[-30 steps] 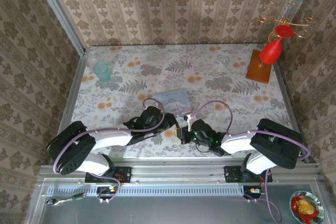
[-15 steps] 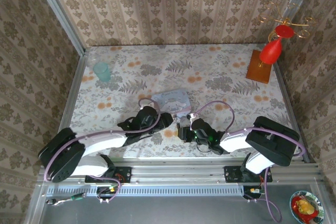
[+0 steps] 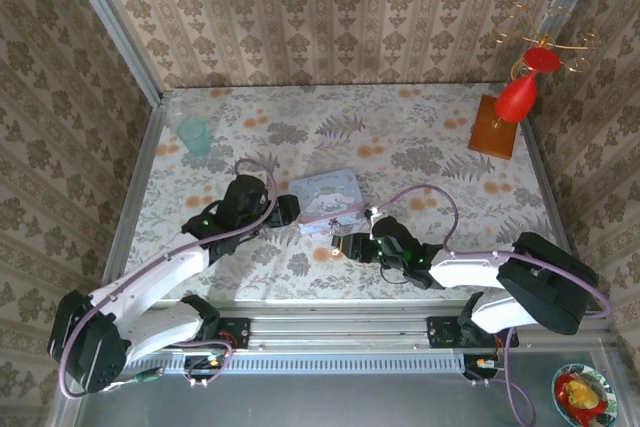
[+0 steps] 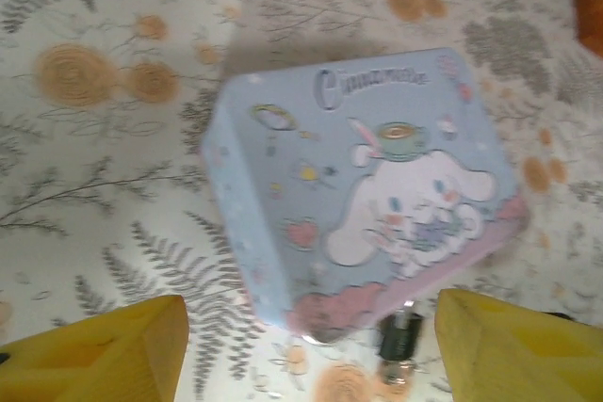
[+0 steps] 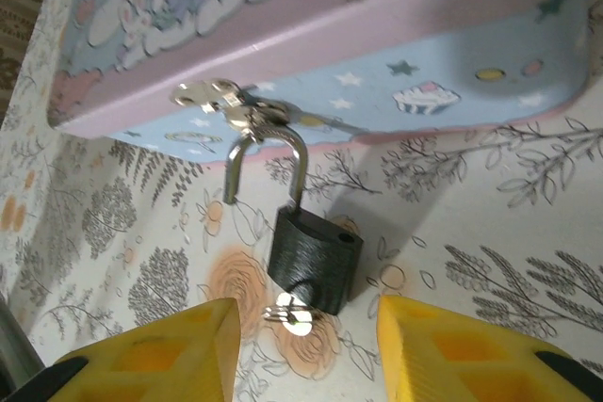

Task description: Unlock the padlock with the key

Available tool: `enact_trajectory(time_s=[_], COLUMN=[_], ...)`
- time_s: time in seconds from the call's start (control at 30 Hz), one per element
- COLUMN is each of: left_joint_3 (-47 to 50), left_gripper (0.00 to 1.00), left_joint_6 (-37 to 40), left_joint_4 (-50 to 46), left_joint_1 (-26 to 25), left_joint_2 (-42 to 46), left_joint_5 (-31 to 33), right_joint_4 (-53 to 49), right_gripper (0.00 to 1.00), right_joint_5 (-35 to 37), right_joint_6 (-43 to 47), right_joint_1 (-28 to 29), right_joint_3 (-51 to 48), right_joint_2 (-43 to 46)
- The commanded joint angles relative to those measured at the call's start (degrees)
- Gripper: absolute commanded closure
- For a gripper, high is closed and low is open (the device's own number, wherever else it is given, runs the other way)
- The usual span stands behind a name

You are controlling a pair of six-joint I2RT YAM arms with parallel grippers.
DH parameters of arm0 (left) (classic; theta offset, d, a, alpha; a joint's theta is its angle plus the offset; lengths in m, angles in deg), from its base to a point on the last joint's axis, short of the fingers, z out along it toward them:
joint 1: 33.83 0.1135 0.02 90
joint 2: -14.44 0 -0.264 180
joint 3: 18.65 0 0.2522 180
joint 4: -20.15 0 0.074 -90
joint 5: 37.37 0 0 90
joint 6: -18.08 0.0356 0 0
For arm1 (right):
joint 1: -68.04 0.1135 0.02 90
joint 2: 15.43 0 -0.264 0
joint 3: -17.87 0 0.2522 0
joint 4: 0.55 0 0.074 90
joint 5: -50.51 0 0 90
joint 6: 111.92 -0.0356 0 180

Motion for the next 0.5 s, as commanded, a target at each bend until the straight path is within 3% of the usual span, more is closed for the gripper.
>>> enact_trajectory(time_s=[0.0, 0.47], left_joint_3=[-1.9, -2.9], left_gripper=[0.28, 0.26], left_joint_6=[6.5, 6.9], left_joint_4=[-1.6, 8.9], left_joint_1=[2.1, 3.9], left_joint_2=[-2.9, -15.0], left_joint_5=[-5.1, -11.1], right_joint_4=[-2.5, -4.7], right_gripper=[0.56, 0.51], right_joint_5=[0.5, 3.1], right_joint_6=[-0.8, -1.8], right_joint_1=[-0.3, -0.1], right_joint_3=[2.6, 6.6], right_joint_2=[-0.5, -8.7])
